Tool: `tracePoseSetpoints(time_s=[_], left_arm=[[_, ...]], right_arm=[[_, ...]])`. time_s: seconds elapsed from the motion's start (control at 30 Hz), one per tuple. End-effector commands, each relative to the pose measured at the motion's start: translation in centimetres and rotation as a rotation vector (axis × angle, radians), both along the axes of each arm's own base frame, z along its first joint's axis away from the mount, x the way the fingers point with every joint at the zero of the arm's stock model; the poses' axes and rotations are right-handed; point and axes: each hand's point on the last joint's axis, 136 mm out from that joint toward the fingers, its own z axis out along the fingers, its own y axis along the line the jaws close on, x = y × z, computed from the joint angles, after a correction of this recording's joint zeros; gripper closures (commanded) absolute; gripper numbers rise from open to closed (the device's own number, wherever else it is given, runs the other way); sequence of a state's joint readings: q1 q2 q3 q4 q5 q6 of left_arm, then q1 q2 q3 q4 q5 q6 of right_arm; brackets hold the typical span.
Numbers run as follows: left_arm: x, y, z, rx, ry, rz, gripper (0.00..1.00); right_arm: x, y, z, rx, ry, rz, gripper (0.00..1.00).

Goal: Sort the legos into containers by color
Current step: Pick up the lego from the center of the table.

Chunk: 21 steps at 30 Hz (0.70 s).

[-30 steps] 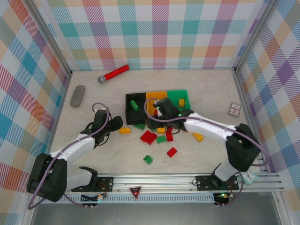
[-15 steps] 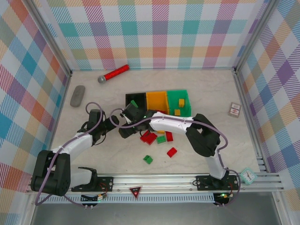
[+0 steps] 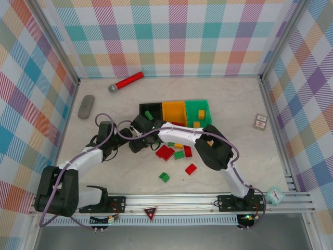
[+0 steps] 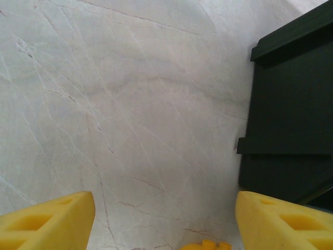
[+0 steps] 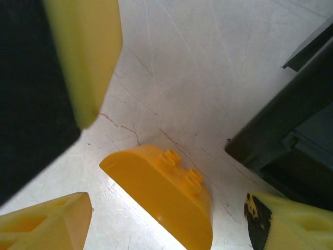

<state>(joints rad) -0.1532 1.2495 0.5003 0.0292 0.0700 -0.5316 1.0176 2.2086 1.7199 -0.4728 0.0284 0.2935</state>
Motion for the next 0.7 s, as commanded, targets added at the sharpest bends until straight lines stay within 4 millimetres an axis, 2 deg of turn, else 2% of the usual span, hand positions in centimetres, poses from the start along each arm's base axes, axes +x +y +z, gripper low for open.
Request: tracePoseSetpoints(time_s=[0.0,0.27,0.4,0.67], left_arm=[[0.2,0.5,-0.1,-0.010,0.002,0.019,0.28],[0.2,0.7,-0.3,0.002,0.012,0.025,0.28],[0.3,0.7,-0.2,-0.001,0.008,0.024,0.28],[0.2,0.8,-0.2,0.004,0.012,0.028,0.29]], right_arm=[[-0.2,0.3,-1.2,-0.032,0.013,0.032,0.23],[-0.4,0.9,-2.0,-0.063,0.002,0.044,0.24],[-0.9,0.8,-2.0,-0.087,-0.028,0.050,0.29],[-1.5,0.1,-2.0,-0.111,-0.059,0.045,0.52]])
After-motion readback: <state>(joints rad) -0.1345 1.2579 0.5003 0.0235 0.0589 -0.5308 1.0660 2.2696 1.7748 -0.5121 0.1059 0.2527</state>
